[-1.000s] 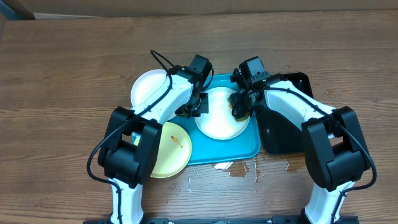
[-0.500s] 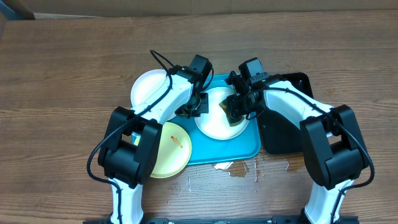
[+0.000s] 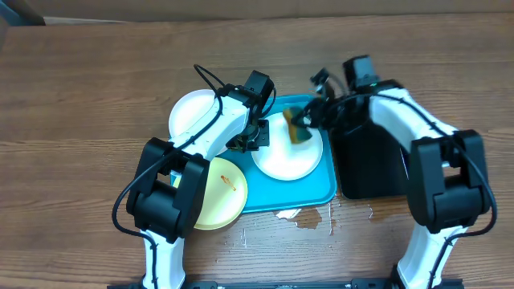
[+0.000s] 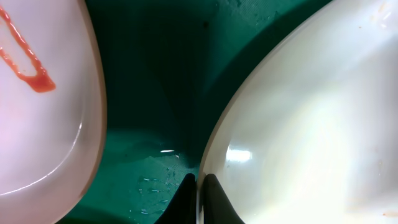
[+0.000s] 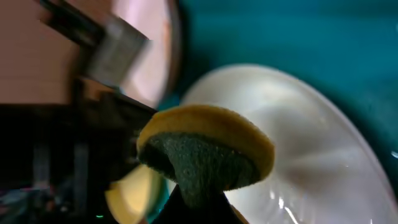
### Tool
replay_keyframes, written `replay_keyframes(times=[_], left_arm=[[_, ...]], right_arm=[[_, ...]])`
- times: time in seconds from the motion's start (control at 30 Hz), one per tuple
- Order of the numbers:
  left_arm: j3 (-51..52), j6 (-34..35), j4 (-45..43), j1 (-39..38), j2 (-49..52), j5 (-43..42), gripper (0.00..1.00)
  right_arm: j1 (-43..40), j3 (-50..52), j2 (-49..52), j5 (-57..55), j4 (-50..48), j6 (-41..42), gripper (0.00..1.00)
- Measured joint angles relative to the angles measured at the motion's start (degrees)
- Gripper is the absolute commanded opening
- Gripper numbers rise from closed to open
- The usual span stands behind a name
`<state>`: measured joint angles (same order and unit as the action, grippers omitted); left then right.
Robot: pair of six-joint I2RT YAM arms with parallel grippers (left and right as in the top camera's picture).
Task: Clean dirty plates on tray and stack at the side
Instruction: 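Return sponge to the black tray and release it with right gripper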
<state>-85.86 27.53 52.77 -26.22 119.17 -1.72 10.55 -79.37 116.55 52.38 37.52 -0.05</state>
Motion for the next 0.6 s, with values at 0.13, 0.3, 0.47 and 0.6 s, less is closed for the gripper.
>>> replay_keyframes(times=[0.13,0.3,0.47,0.6], left_arm=[[0.0,0.0,0.0,0.0,0.0,0.0,0.04],[0.0,0.0,0.0,0.0,0.0,0.0,0.04],[0.0,0.0,0.0,0.0,0.0,0.0,0.05],[0.0,0.0,-0.02,-0.02,0.0,0.02,0.09]], right_arm=[[-4.26,-2.8,-0.39,6.62,4.63,0.02,0.04],[-8.72,-2.86,-2.08,4.28,10.8,-0.02,0.04],[-14.58,-2.93,-3.15,-7.58,18.45,0.02,0.04],[-17.31,-2.91,-3.15,-17.99,21.29,0.07,0.04]])
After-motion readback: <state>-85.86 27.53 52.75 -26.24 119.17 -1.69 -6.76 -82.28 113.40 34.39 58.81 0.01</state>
